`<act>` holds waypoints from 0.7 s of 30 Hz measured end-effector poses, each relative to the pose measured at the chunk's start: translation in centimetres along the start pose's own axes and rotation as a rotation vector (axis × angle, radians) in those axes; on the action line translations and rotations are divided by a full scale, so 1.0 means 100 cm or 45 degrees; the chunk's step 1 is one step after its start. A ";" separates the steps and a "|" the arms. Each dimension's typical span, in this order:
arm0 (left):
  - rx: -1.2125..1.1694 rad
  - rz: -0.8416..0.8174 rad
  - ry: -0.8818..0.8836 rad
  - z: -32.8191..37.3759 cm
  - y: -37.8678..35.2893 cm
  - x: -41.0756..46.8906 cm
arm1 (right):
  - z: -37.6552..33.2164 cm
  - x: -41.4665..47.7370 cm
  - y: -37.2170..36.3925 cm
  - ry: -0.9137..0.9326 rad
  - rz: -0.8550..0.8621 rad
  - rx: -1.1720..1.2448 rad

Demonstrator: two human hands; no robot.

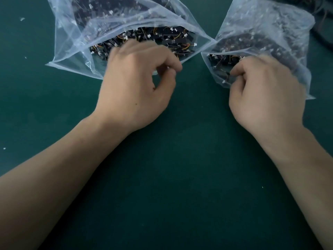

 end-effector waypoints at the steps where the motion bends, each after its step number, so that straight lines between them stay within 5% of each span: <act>1: 0.087 0.055 0.072 -0.006 0.003 0.003 | -0.002 0.000 0.001 0.016 0.015 -0.013; 4: 0.301 0.048 0.249 -0.025 0.002 0.007 | -0.014 -0.001 0.005 0.126 0.088 0.090; 8: 0.398 0.001 0.206 -0.024 -0.002 0.005 | -0.041 -0.004 0.001 0.314 0.094 0.277; 21: 0.114 -0.164 0.198 -0.030 0.006 -0.012 | -0.089 0.032 -0.032 0.279 -0.112 0.488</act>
Point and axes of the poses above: each hand's wrist, its own x-axis towards the middle knuckle, its own y-axis out of the back of the hand, z = x × y, the point moved 7 cm from there along x, towards the middle knuckle, and after that the axes turned 13 degrees about y, right-handed, at the moved point
